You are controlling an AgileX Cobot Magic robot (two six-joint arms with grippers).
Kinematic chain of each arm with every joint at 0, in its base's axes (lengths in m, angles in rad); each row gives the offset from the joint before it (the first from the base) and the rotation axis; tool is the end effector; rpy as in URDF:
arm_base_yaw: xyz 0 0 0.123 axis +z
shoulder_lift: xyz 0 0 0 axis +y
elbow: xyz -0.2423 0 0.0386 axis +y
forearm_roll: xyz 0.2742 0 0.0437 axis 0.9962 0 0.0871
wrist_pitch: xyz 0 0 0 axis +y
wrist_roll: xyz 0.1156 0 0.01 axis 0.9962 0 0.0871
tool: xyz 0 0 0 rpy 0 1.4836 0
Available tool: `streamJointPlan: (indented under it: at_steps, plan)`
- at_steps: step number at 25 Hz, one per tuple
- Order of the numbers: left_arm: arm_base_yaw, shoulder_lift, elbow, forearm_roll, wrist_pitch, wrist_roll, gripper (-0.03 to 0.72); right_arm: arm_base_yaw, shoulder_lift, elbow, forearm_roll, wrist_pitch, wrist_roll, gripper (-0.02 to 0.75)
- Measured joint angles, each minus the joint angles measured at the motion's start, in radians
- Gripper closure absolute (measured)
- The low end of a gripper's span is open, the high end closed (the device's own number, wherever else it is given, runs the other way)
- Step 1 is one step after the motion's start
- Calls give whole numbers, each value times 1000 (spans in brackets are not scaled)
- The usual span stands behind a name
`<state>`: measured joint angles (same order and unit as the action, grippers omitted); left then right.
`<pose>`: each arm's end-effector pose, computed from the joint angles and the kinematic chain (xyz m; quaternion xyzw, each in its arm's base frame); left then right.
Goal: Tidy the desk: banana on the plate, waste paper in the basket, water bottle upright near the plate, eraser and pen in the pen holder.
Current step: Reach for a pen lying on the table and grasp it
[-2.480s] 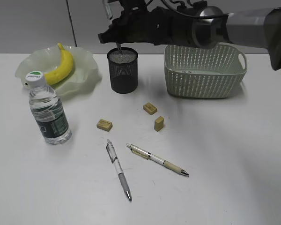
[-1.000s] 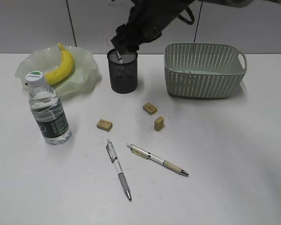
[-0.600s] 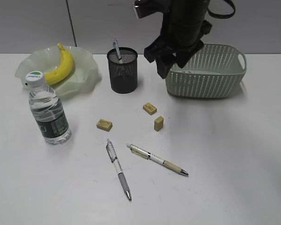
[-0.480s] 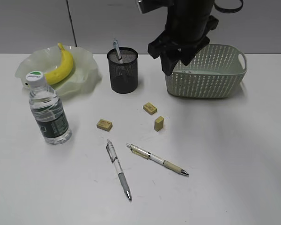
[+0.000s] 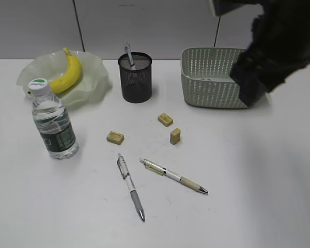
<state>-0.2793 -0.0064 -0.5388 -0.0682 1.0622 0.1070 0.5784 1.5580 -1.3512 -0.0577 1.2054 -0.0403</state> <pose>0.0697 -0.0272 0.2914 0.1635 0.8251 -0.0803 0.5348 0.2889 0.1812 0.2399 -0.3086 0.9428 0.0056 0.1256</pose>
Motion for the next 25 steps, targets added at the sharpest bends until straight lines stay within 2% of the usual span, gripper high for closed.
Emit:
streamJointPlan:
  at_steps: [7, 15, 18, 25]
  plan:
    - [0, 0, 0, 0, 0, 0, 268, 0, -384, 389, 0, -7, 3, 374]
    - [0, 0, 0, 0, 0, 0, 268, 0, -847, 719, 4, -28, 4, 375]
    - [0, 0, 0, 0, 0, 0, 268, 0, -1019, 794, 15, -43, 4, 375]
    - [0, 0, 0, 0, 0, 0, 268, 0, -1415, 837, 58, -154, 5, 375]
